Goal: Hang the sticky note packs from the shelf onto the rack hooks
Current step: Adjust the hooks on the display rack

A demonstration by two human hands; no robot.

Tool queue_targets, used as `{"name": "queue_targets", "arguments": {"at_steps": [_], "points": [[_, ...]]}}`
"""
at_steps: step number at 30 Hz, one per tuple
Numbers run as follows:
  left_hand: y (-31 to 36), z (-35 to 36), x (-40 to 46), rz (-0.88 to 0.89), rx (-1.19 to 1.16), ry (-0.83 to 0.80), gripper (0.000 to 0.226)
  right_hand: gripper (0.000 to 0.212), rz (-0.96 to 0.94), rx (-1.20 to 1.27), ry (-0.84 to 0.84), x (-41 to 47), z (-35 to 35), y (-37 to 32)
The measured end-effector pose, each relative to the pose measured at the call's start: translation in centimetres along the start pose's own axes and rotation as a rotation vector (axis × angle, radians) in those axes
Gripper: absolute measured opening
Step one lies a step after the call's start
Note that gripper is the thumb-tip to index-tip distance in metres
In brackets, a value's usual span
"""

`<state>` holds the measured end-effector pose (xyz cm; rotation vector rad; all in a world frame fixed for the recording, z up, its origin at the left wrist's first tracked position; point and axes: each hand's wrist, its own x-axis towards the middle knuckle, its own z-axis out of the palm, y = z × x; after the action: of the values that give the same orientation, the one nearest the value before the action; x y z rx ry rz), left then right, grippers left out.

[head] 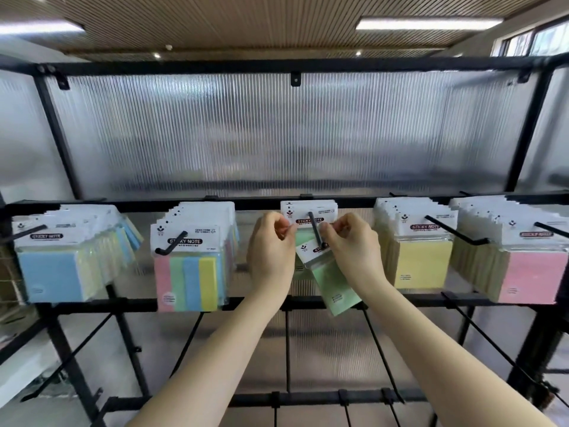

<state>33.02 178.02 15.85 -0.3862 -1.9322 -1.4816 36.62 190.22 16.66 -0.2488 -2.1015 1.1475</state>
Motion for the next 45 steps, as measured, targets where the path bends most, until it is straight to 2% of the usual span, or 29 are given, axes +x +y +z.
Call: {"name": "queue_targets", "arguments": {"at_steps": [4,6,9,12,15,17,20,23,26,30,36,41,45], "points": [[0.5,-0.3,0.0,-0.005,0.026,-0.022,0.011,0.025,0.006,-0.001,-0.029,-0.4,-0.4,-0.2],[0.7,-0.8,-0.6,0.02,0.035,-0.029,0.009,0.018,-0.003,0.057,-0.041,-0.9,-0.9,-0.2],[1.1,-1.5,-2.4,0.075,0.03,0.02,0.021,0.007,-0.041,0.205,-0.038,-2.3,-1.8,-0.2],[2.0,-2.7,-4.7,0.129,-0.104,0.079,0.034,0.015,-0.142,0.369,0.023,-4.1,-2.7,-0.8],[3.2,-4.0,-7.1,0.173,-0.229,0.017,0.025,0.019,-0.237,0.437,0.095,-5.6,-3.3,-1.7],[4.0,-4.4,-8.2,0.125,-0.311,-0.043,0.015,0.017,-0.268,0.486,0.124,-6.5,-3.5,-2.2],[4.7,-4.9,-8.9,0.04,-0.404,-0.085,0.017,0.017,-0.288,0.537,0.138,-7.6,-3.7,-2.7],[5.2,-5.7,-8.9,0.104,-0.366,-0.048,0.021,0.019,-0.286,0.598,0.074,-8.3,-4.0,-2.8],[5.5,-6.2,-8.8,0.14,-0.377,0.016,0.013,0.018,-0.296,0.668,-0.004,-8.8,-4.3,-2.9],[5.7,-6.4,-8.3,0.128,-0.39,0.06,0.02,0.022,-0.347,0.653,-0.05,-8.8,-4.8,-3.6],[6.0,-5.9,-6.9,0.141,-0.319,0.021,0.02,0.019,-0.402,0.515,-0.035,-7.9,-4.7,-4.3],[5.2,-5.5,-6.8,0.12,-0.238,-0.017,0.022,0.017,-0.339,0.448,-0.08,-7.2,-4.1,-3.3],[3.8,-4.9,-6.7,0.129,-0.16,-0.048,0.02,0.028,-0.268,0.362,-0.062,-6.5,-3.3,-2.5]]}}
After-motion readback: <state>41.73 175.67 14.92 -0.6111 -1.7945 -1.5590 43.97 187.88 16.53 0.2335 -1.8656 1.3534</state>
